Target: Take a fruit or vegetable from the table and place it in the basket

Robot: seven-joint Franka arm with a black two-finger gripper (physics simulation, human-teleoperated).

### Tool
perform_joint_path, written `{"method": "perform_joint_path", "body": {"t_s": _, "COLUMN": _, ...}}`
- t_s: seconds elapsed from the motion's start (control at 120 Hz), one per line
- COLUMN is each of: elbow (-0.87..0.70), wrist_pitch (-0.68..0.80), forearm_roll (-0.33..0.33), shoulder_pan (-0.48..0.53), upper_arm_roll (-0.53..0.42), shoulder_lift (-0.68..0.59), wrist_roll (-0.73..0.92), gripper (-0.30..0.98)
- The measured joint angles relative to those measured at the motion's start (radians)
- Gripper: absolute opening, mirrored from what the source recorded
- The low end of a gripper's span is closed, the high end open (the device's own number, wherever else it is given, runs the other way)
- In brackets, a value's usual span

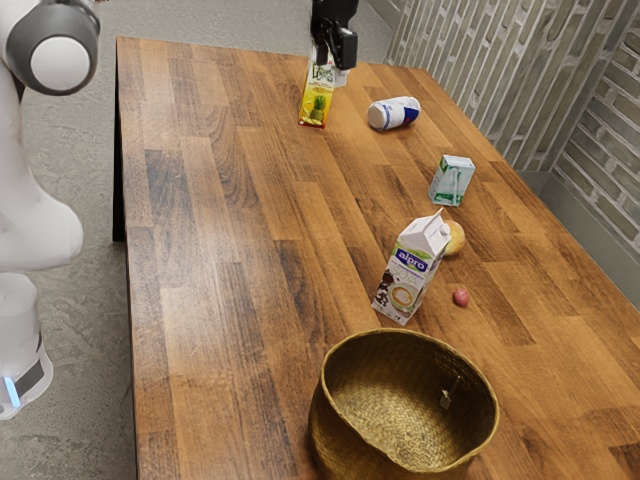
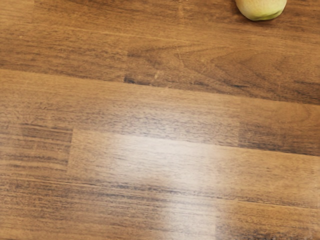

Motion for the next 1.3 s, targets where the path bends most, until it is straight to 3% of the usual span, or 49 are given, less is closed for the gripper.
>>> {"method": "perform_joint_path", "body": {"t_s": 0.133, "elbow": 0.0, "wrist_pitch": -0.001, "forearm_roll": 0.0, "shoulder_pan": -0.028, "upper_arm_roll": 0.0, "shoulder_lift": 0.002, "wrist_roll": 0.022, "gripper": 0.67}}
{"method": "perform_joint_path", "body": {"t_s": 0.4, "elbow": 0.068, "wrist_pitch": -0.011, "forearm_roll": 0.009, "shoulder_pan": 0.065, "upper_arm_roll": -0.004, "shoulder_lift": 0.016, "wrist_roll": 0.055, "gripper": 0.67}}
{"method": "perform_joint_path", "body": {"t_s": 0.483, "elbow": 0.283, "wrist_pitch": -0.033, "forearm_roll": 0.033, "shoulder_pan": 0.164, "upper_arm_roll": -0.091, "shoulder_lift": 0.03, "wrist_roll": 0.077, "gripper": 0.67}}
{"method": "perform_joint_path", "body": {"t_s": 0.583, "elbow": 0.293, "wrist_pitch": -0.05, "forearm_roll": 0.054, "shoulder_pan": 0.222, "upper_arm_roll": -0.158, "shoulder_lift": 0.031, "wrist_roll": 0.117, "gripper": 0.67}}
{"method": "perform_joint_path", "body": {"t_s": 0.633, "elbow": 0.268, "wrist_pitch": -0.082, "forearm_roll": 0.081, "shoulder_pan": 0.142, "upper_arm_roll": -0.087, "shoulder_lift": 0.032, "wrist_roll": 0.138, "gripper": 0.67}}
{"method": "perform_joint_path", "body": {"t_s": 0.742, "elbow": 0.135, "wrist_pitch": -0.226, "forearm_roll": 0.123, "shoulder_pan": -0.191, "upper_arm_roll": 0.231, "shoulder_lift": 0.03, "wrist_roll": 0.18, "gripper": 0.67}}
{"method": "perform_joint_path", "body": {"t_s": 0.808, "elbow": 0.11, "wrist_pitch": -0.272, "forearm_roll": 0.127, "shoulder_pan": -0.257, "upper_arm_roll": 0.296, "shoulder_lift": 0.027, "wrist_roll": 0.219, "gripper": 0.67}}
{"method": "perform_joint_path", "body": {"t_s": 0.875, "elbow": 0.102, "wrist_pitch": -0.291, "forearm_roll": 0.114, "shoulder_pan": -0.254, "upper_arm_roll": 0.311, "shoulder_lift": 0.023, "wrist_roll": 0.26, "gripper": 0.67}}
{"method": "perform_joint_path", "body": {"t_s": 0.983, "elbow": 0.081, "wrist_pitch": -0.282, "forearm_roll": 0.077, "shoulder_pan": -0.133, "upper_arm_roll": 0.296, "shoulder_lift": 0.017, "wrist_roll": 0.319, "gripper": 0.67}}
{"method": "perform_joint_path", "body": {"t_s": 1.192, "elbow": -0.023, "wrist_pitch": -0.151, "forearm_roll": 0.02, "shoulder_pan": 0.479, "upper_arm_roll": 0.059, "shoulder_lift": 0.018, "wrist_roll": 0.419, "gripper": 0.67}}
{"method": "perform_joint_path", "body": {"t_s": 1.3, "elbow": -0.027, "wrist_pitch": -0.114, "forearm_roll": 0.002, "shoulder_pan": 0.66, "upper_arm_roll": 0.005, "shoulder_lift": 0.02, "wrist_roll": 0.455, "gripper": 0.67}}
